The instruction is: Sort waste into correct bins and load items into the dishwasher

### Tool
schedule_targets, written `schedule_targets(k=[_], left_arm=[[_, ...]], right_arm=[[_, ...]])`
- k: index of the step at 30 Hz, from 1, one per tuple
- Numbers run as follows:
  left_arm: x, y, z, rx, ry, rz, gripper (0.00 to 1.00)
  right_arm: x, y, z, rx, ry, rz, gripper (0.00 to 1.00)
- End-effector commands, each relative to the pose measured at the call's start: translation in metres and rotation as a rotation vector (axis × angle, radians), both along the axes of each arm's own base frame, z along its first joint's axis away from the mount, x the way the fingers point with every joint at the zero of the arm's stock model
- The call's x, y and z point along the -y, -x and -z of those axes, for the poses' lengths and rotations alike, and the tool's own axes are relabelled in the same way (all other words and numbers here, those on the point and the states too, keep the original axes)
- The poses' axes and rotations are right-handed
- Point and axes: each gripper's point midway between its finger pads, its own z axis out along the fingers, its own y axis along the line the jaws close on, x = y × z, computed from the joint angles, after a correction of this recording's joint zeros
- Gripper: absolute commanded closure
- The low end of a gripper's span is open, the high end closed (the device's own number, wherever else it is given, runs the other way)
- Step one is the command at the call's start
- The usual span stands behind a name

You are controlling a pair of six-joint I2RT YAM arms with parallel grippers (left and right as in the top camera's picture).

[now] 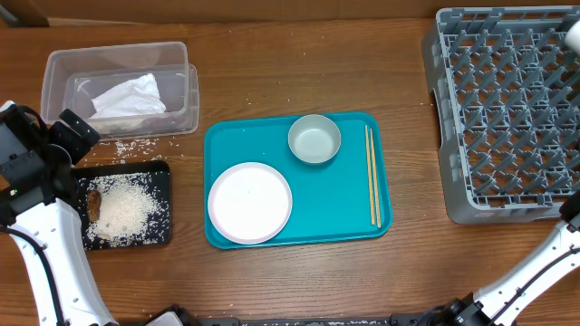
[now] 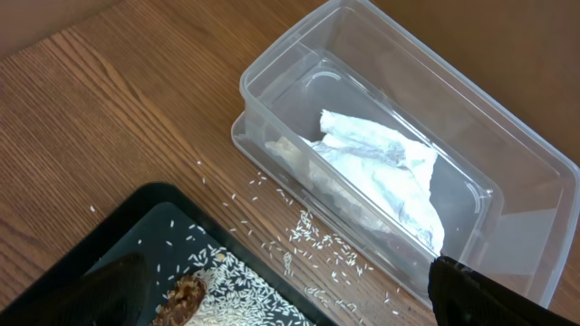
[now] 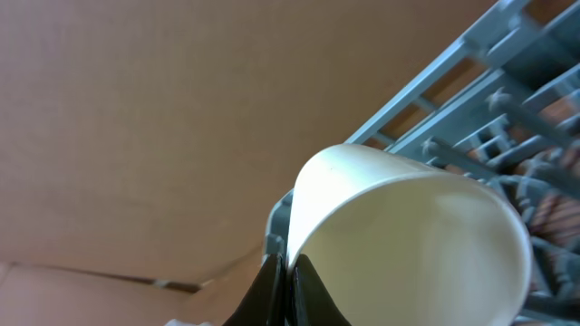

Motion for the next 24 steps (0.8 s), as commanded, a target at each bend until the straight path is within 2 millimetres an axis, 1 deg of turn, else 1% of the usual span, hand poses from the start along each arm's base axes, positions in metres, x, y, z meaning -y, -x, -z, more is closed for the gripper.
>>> schedule_targets(k=[1,5,8,11,17,19,20,24], left_arm=[[0.000,0.001,-0.009,0.023,-0.012,-0.011,0.00],[0.000,0.001,-0.009,0.023,-0.012,-0.011,0.00],[0.000,0.001,-0.009,0.022,-0.012,-0.010,0.00],[0.000,0.001,-0.009,0.023,-0.012,-0.011,0.00],[0.000,0.001,-0.009,0.023,-0.012,-0.011,0.00],[0.000,0.001,-0.009,0.023,-0.012,-0.011,0.00],[0.000,0.001,-0.009,0.023,-0.012,-0.011,0.00],[0.000,0.001,-0.009,0.023,-0.012,-0.011,0.00]], right_arm=[[-0.015,-0.008,0.004,-0.007,-0.087,-0.051,0.96],[-0.001,-0.006,0.020,-0.090,-0.099,0.039,0.96],[0.016,0.007,0.033,-0.154,-0.116,0.106,0.96],[0.022,0.015,0.036,-0.157,-0.105,0.112,0.96],[0.024,0.019,0.043,-0.189,-0.104,0.126,0.96],[0.026,0.022,0.054,-0.243,-0.108,0.158,0.96],[0.026,0.023,0.056,-0.247,-0.103,0.156,0.96],[0.023,0.023,0.056,-0.236,-0.099,0.140,0.96]])
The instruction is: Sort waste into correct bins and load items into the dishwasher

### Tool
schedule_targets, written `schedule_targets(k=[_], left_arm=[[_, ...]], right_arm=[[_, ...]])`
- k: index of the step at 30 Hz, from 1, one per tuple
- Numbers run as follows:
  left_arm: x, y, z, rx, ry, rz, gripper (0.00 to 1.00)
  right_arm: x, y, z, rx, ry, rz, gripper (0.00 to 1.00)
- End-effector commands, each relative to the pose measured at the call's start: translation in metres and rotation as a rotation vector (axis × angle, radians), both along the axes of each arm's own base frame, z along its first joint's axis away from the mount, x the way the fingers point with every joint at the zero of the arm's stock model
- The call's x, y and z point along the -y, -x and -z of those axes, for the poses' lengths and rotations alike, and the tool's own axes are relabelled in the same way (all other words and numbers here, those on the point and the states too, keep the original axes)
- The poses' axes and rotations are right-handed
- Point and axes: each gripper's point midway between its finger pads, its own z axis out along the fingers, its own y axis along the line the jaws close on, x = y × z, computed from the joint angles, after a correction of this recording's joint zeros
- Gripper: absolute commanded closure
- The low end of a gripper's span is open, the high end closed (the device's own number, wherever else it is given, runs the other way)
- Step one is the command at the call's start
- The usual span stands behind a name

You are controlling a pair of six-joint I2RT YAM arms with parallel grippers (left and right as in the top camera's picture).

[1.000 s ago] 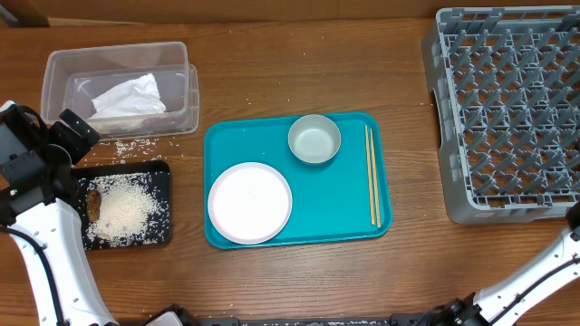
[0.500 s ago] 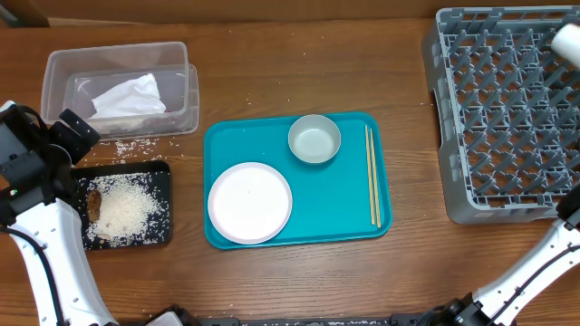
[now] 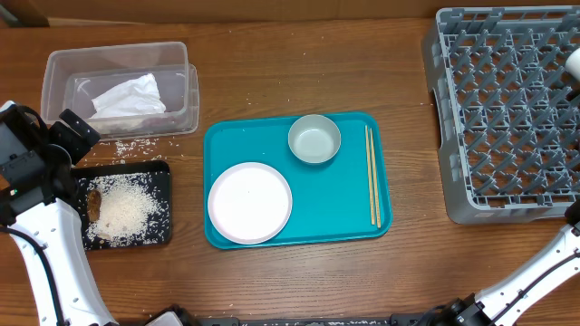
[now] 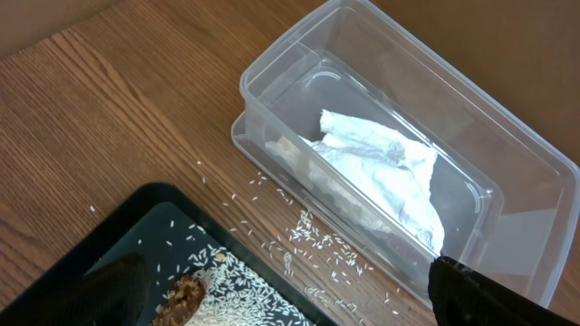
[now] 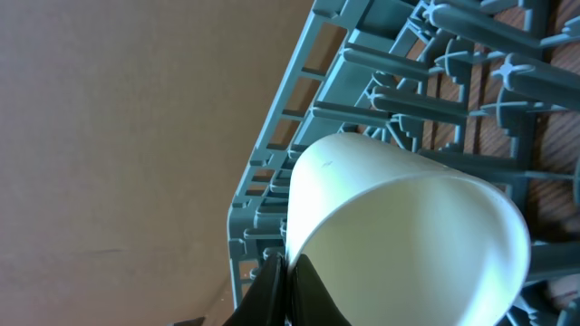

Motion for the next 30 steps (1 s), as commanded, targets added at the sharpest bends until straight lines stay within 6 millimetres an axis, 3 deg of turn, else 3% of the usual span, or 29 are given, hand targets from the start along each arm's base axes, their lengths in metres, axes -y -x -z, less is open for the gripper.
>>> schedule_targets(k=[1,7,10,15,17,20,24,30], left_arm=[[0.000,0.001,-0.009,0.023,-0.012,-0.011,0.00],[0.000,0.001,-0.009,0.023,-0.012,-0.011,0.00],[0.000,0.001,-0.009,0.023,-0.012,-0.011,0.00],[0.000,0.001,-0.009,0.023,-0.012,-0.011,0.00],[0.000,0.001,-0.009,0.023,-0.012,-0.011,0.00],[0.000,0.001,-0.009,0.023,-0.012,-0.011,0.00],[0.000,0.001,-0.009,0.023,-0.012,-0.011,0.00],[0.000,0.001,-0.009,0.023,-0.012,-0.011,0.00]], right_arm=[[-0.004,-0.005,0.006,0.014,0.030,-0.025,0.96],[-0.016,-0.016,-0.023,0.155,0.027,-0.111,0.96],[-0.018,-0.019,-0.026,0.171,0.038,-0.119,0.96],[-0.011,-0.020,0.008,0.085,0.026,-0.060,0.96],[-0.006,-0.016,0.042,0.001,0.001,-0.013,0.96],[0.001,-0.007,0.063,-0.070,-0.006,0.032,0.96],[0.005,0.000,0.062,-0.074,-0.017,0.035,0.96],[0.018,0.016,0.044,-0.082,-0.046,0.062,0.95]])
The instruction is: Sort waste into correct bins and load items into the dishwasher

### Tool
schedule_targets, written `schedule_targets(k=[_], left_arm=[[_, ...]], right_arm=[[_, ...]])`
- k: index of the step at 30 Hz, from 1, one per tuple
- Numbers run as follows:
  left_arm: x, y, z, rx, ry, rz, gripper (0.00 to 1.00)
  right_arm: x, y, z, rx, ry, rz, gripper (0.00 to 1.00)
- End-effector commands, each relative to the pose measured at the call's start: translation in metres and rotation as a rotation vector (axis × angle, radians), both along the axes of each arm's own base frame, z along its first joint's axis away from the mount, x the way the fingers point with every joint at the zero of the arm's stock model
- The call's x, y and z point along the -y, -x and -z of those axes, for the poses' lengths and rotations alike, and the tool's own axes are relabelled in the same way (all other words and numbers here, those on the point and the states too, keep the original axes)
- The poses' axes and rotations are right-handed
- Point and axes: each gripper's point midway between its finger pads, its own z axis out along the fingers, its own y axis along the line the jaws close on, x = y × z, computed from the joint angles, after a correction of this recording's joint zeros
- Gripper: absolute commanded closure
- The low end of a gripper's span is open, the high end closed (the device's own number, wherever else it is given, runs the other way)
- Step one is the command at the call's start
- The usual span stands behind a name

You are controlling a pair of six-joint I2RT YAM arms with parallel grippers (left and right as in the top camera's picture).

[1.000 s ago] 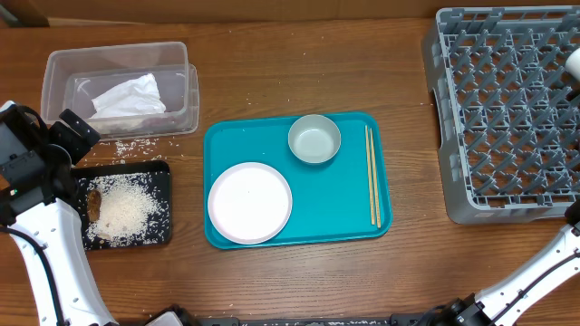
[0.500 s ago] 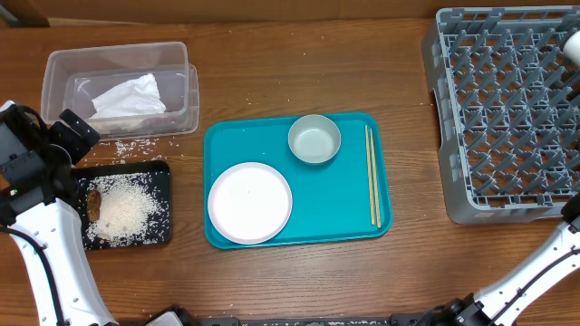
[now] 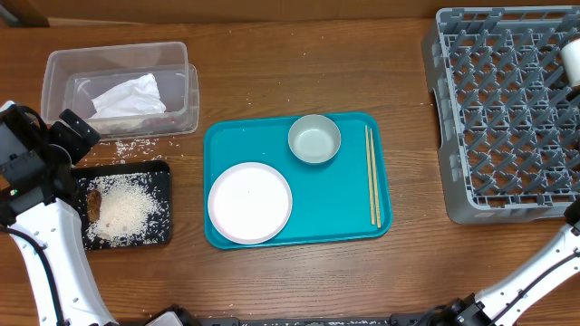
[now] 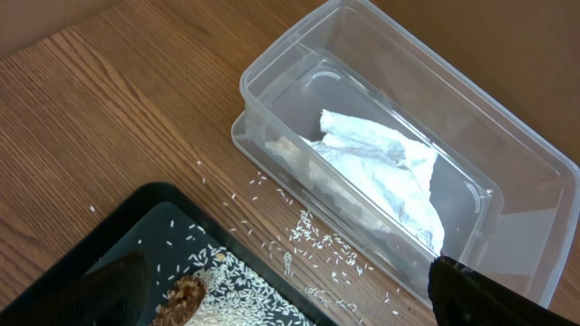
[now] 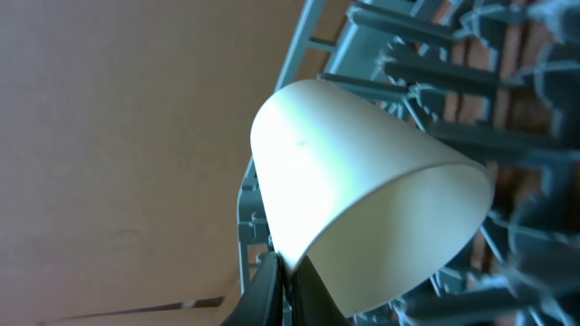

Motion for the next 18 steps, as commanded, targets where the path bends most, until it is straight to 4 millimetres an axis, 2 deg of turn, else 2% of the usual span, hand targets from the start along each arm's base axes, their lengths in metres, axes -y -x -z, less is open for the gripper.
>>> schedule_targets(k=[1,6,10,14,15,18], left_arm=[[0.000,0.001,-0.009,0.023,-0.012,-0.011,0.00],[0.000,0.001,-0.009,0.023,-0.012,-0.011,0.00],[0.000,0.001,-0.009,0.023,-0.012,-0.011,0.00],[0.000,0.001,-0.009,0.023,-0.012,-0.011,0.00],[0.000,0.001,-0.009,0.023,-0.012,-0.011,0.00],[0.000,0.001,-0.009,0.023,-0.012,-0.011,0.00]], right_arm=[[0.032,0.019,0.017,-0.105,0.030,0.115,0.93],[0.047,0.042,-0.001,-0.169,0.037,0.187,0.87],[0.056,0.060,-0.027,-0.215,0.093,0.256,0.86],[0.057,0.070,-0.073,-0.207,0.183,0.310,0.85],[0.056,0.073,-0.089,-0.190,0.211,0.320,0.84],[0.044,0.065,-0.122,-0.131,0.270,0.308,0.79]])
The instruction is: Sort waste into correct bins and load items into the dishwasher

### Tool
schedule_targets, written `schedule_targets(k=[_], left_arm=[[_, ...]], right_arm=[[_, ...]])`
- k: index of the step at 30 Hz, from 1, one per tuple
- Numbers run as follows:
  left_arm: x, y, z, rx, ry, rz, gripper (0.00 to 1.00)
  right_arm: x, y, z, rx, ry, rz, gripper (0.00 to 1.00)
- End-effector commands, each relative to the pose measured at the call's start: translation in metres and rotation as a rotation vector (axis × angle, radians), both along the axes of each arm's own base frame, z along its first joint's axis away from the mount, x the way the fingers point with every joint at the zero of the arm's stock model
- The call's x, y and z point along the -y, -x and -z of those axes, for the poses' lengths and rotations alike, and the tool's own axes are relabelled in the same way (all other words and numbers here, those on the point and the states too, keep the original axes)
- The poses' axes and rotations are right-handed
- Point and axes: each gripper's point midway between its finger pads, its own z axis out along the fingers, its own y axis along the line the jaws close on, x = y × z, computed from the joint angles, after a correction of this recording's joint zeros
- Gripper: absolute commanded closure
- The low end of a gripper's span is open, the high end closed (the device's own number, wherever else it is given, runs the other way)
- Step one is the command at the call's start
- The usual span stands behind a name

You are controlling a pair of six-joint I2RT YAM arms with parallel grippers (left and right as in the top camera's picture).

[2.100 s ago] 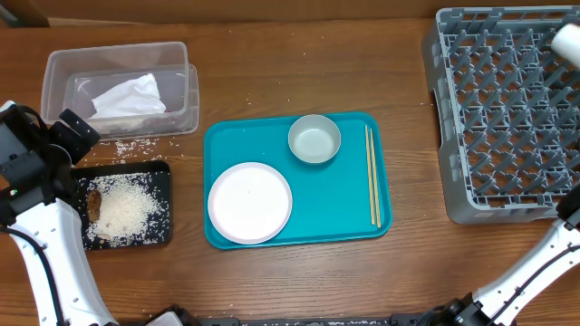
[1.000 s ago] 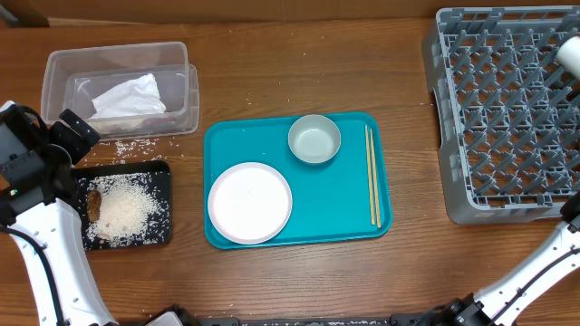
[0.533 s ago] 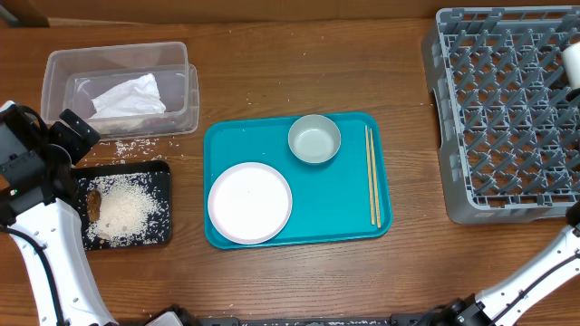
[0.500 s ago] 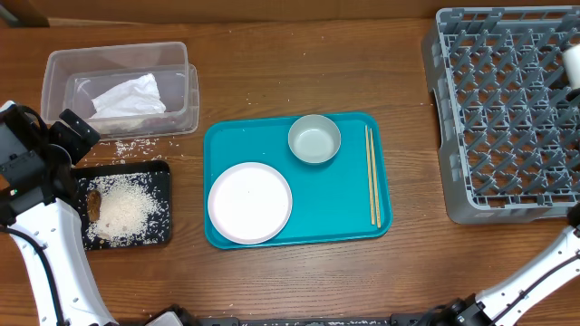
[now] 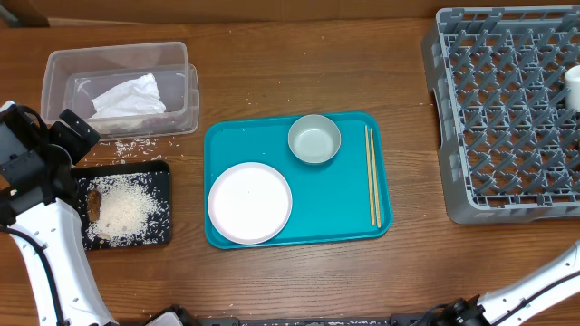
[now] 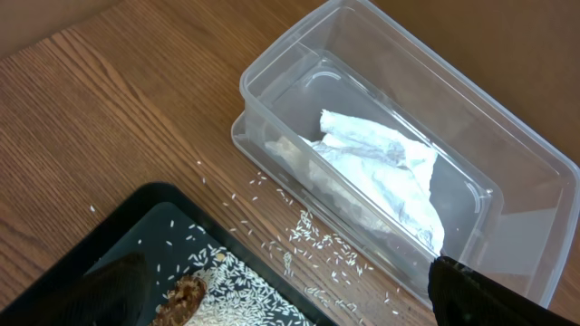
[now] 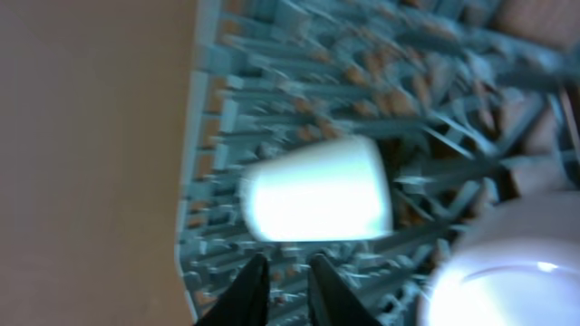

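Note:
A white cup point(image 7: 317, 201) rests among the pegs of the grey dish rack point(image 5: 507, 109), at its right edge point(image 5: 573, 81). My right gripper point(image 7: 288, 290) is open just short of the cup, holding nothing; it is out of the overhead view. A teal tray point(image 5: 344, 208) holds a white plate point(image 5: 250, 203), a pale green bowl point(image 5: 314, 139) and chopsticks point(image 5: 372, 177). My left gripper point(image 6: 281, 290) hangs wide open over a black tray of rice point(image 5: 127, 204), beside the clear bin point(image 6: 399, 145) with crumpled tissue point(image 6: 381, 172).
Loose rice grains point(image 6: 317, 240) lie on the wood between the black tray and the clear bin. A blurred white rounded object point(image 7: 507, 272) shows in the rack near the cup. The left arm point(image 5: 36, 208) runs along the table's left edge.
My right gripper was shut on the white cup's rim above the rack. Now it is open, and the cup sits in the rack, apart from the fingers. The left arm has not moved.
My right gripper first held the cup by its rim at the rack's far corner. Then it held it over the rack's edge, then tilted above the pegs. Now the cup is in the rack and the gripper is open. The left gripper stayed open throughout.

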Motion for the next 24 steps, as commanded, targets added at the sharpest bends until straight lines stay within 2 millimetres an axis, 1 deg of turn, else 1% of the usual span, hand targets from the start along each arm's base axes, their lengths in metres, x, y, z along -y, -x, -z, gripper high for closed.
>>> schedule_targets(k=[1,3,4,5,6,7,9,11,13,17,24], left_arm=[[0.000,0.001,-0.009,0.023,-0.012,-0.011,0.00],[0.000,0.001,-0.009,0.023,-0.012,-0.011,0.00],[0.000,0.001,-0.009,0.023,-0.012,-0.011,0.00],[0.000,0.001,-0.009,0.023,-0.012,-0.011,0.00],[0.000,0.001,-0.009,0.023,-0.012,-0.011,0.00],[0.000,0.001,-0.009,0.023,-0.012,-0.011,0.00],[0.000,0.001,-0.009,0.023,-0.012,-0.011,0.00],[0.000,0.001,-0.009,0.023,-0.012,-0.011,0.00],[0.000,0.001,-0.009,0.023,-0.012,-0.011,0.00],[0.000,0.001,-0.009,0.023,-0.012,-0.011,0.00],[0.000,0.001,-0.009,0.023,-0.012,-0.011,0.00]], right_arm=[[-0.019,-0.009,-0.090,0.097,0.190,-0.022,0.79],[-0.035,-0.026,-0.094,0.115,0.224,-0.068,0.78],[-0.039,-0.031,-0.092,0.108,0.234,-0.077,0.78],[-0.046,-0.040,-0.085,0.071,0.254,-0.073,0.79],[-0.050,-0.046,-0.078,0.034,0.272,-0.063,0.83],[-0.065,-0.065,-0.055,-0.086,0.365,-0.044,0.89],[-0.071,-0.074,-0.038,-0.179,0.429,-0.010,0.89],[-0.076,-0.079,-0.024,-0.262,0.493,0.027,0.90],[-0.082,-0.086,-0.011,-0.309,0.539,0.042,0.91],[-0.084,-0.088,0.009,-0.384,0.597,0.075,0.93],[-0.080,-0.082,0.026,-0.443,0.611,0.093,0.94]])
